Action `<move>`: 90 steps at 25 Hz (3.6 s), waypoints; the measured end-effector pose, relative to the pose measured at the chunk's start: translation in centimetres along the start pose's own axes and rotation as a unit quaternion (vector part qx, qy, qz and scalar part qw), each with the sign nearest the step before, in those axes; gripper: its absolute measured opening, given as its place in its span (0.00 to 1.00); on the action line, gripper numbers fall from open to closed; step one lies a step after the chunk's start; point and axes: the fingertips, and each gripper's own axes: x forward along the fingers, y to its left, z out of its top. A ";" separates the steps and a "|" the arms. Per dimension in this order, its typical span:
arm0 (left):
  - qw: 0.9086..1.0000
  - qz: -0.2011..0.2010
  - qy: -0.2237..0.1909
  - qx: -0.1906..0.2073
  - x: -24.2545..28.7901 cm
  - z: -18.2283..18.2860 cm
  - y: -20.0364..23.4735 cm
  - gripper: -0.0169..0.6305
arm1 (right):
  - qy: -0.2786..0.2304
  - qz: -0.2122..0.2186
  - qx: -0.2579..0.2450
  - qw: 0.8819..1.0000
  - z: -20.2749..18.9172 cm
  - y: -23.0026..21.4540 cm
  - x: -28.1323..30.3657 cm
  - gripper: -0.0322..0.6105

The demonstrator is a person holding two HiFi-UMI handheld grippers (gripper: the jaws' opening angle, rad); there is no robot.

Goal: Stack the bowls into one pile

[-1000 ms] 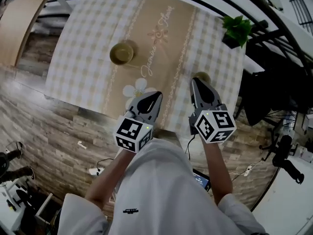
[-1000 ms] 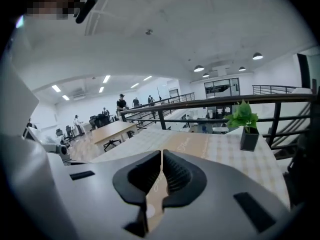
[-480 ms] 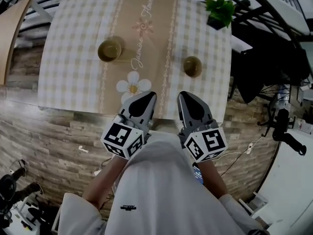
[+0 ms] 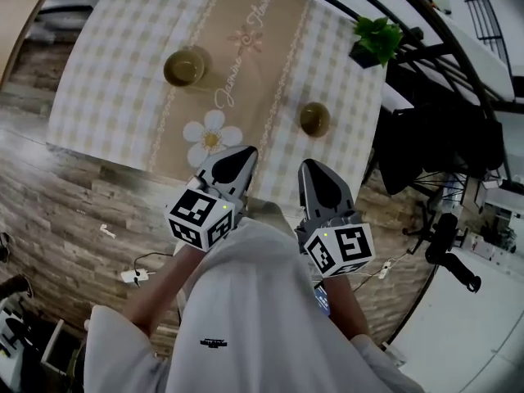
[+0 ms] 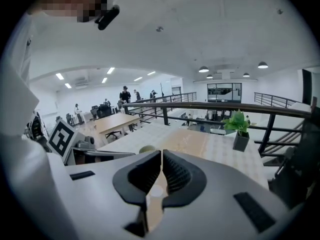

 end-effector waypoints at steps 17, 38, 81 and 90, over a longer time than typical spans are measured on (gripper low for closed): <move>0.991 0.126 -0.037 0.000 10.9 -6.5 -11.7 0.05 | 0.028 0.145 -0.068 0.987 -4.8 -16.2 -6.1 0.11; 0.987 0.159 -0.013 -0.018 16.4 -9.2 -9.0 0.05 | 0.099 0.113 -0.096 0.984 -10.9 -24.1 4.3 0.11; 0.986 0.154 0.022 -0.066 23.0 -12.7 -1.4 0.05 | 0.255 0.055 -0.003 0.965 -21.4 -29.4 16.6 0.16; 0.986 0.151 0.017 -0.068 21.9 -12.1 -0.9 0.05 | 0.245 0.079 0.001 0.966 -19.7 -27.9 16.8 0.11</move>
